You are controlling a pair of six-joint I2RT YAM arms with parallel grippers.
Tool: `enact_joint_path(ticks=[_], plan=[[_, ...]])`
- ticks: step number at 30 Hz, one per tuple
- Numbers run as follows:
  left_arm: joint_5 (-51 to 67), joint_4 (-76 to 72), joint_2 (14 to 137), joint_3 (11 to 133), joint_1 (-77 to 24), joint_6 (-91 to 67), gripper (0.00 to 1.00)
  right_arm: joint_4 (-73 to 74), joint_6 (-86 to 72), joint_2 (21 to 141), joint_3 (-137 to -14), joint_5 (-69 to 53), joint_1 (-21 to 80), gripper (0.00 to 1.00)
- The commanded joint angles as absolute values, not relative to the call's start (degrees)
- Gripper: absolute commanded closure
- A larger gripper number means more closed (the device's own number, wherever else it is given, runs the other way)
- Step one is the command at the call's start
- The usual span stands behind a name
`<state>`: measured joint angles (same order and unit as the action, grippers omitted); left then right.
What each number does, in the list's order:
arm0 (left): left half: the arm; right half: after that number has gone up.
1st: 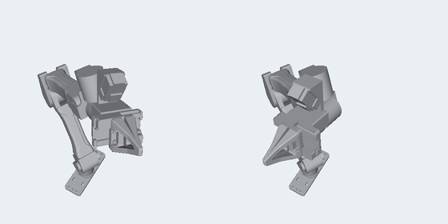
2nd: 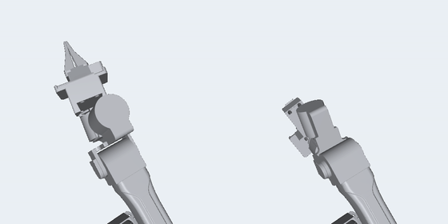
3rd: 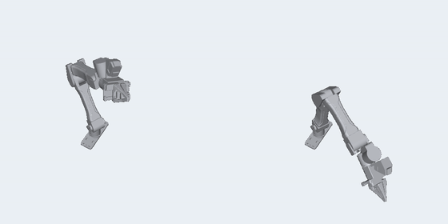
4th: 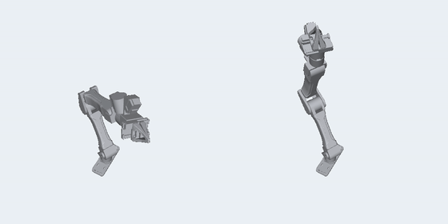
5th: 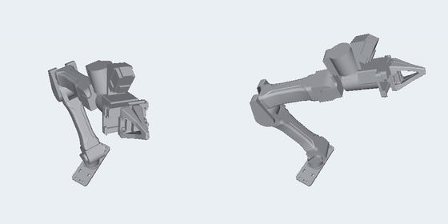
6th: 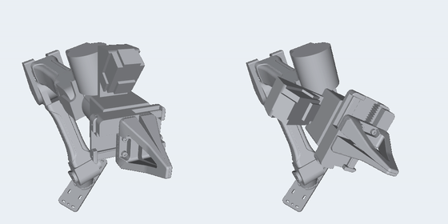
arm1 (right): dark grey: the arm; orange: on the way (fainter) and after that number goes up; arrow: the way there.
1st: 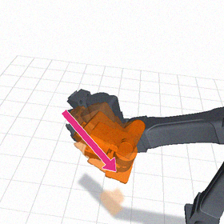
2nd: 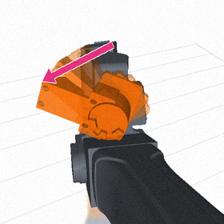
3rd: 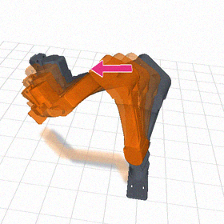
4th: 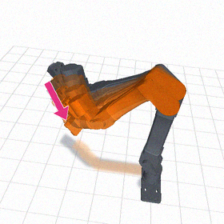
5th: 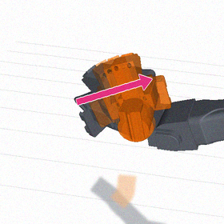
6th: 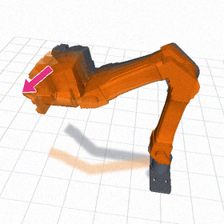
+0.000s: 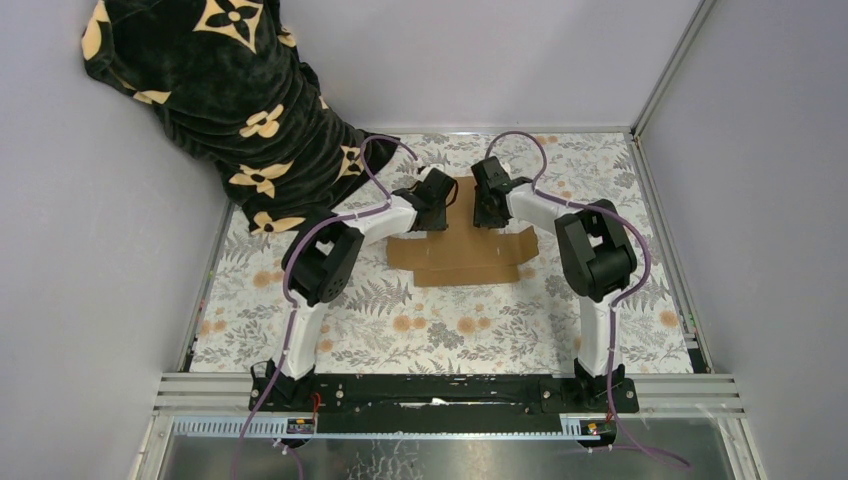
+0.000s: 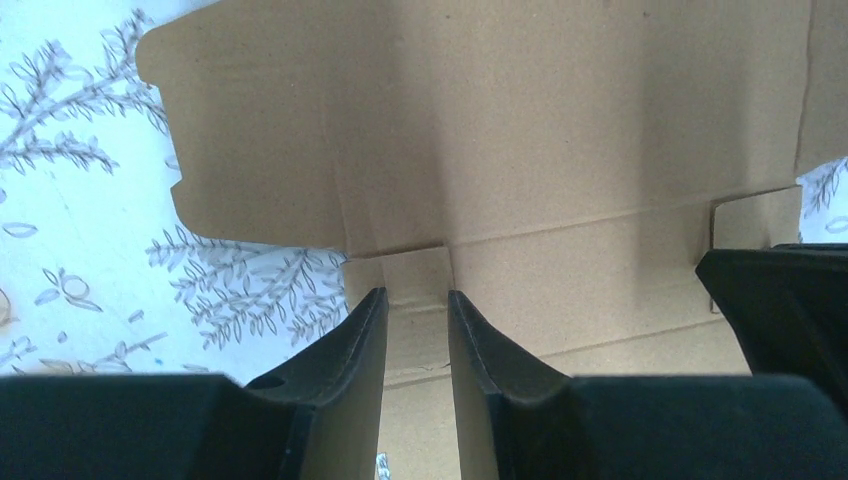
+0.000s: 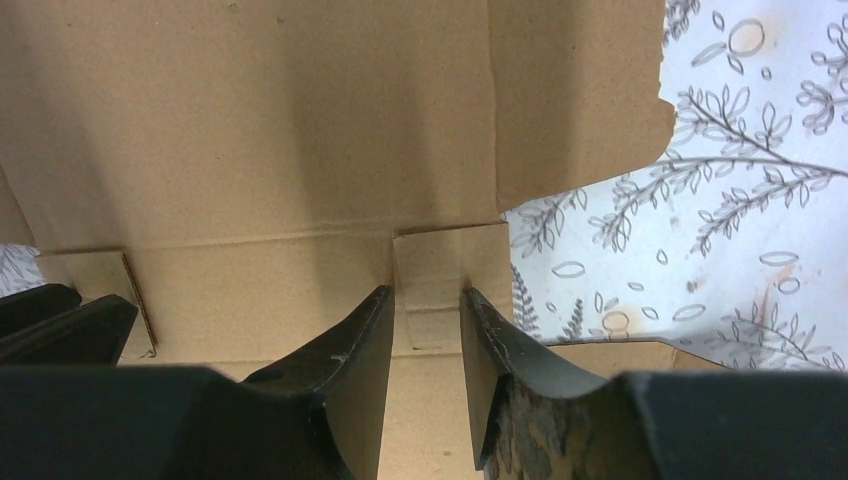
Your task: Fold the paper box
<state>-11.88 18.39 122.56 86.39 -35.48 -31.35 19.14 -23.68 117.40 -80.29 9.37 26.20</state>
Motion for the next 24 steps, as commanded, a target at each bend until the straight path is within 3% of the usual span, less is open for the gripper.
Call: enact_joint_path(ticks=[1,14,24], plan=[[-9.35,22.33,128.88,87.33,-33.97,-30.2,0.65,21.56,-26.1,125.92,-79.9,2.2,26.98,0.61],[-7.34,24.87,132.13,95.3,-31.39,-27.79,0.64,23.96,-25.41,128.95,-85.38,1.07,26.97,0.6],[-6.31,24.26,122.31,91.98,-30.67,-26.15,0.6,24.83,-22.58,121.31,-85.06,1.1,26.69,0.5]])
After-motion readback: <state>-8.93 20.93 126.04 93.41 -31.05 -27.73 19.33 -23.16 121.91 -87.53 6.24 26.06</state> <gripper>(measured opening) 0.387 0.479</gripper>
